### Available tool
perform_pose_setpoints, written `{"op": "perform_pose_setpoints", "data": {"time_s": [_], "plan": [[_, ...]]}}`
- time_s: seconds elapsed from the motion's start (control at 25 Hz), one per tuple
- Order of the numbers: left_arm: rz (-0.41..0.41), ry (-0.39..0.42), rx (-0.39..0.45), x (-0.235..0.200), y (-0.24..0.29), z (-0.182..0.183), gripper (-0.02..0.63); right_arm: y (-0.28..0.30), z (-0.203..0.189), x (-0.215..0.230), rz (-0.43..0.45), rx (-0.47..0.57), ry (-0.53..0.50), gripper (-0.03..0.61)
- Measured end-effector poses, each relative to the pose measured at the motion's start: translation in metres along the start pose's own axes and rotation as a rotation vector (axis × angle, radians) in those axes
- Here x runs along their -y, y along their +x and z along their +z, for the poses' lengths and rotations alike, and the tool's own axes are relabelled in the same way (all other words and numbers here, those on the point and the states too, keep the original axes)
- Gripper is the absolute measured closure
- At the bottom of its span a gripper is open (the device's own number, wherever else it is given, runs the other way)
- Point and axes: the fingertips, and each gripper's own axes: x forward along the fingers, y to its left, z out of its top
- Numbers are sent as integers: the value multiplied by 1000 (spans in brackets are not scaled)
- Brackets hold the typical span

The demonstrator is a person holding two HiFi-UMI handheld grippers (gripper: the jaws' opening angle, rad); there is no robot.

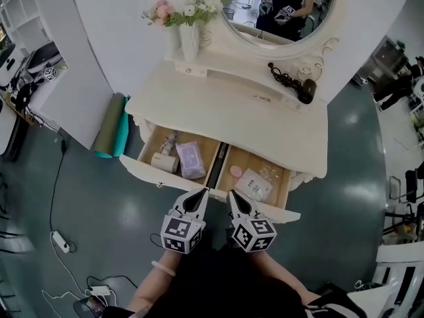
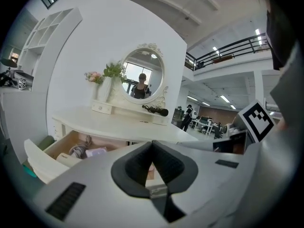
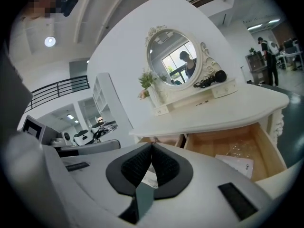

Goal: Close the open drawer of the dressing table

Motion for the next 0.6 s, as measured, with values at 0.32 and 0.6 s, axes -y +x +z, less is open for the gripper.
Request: {"op": "perform_pose_setpoints", "data": {"time_s": [0.32, 0.6], "plan": [[-83, 16, -138, -23, -3, -37, 597, -8, -20, 25, -164, 21, 63, 567], [-69, -9, -202, -47, -16, -70, 597, -24, -66, 45, -230, -96, 80, 567]]}}
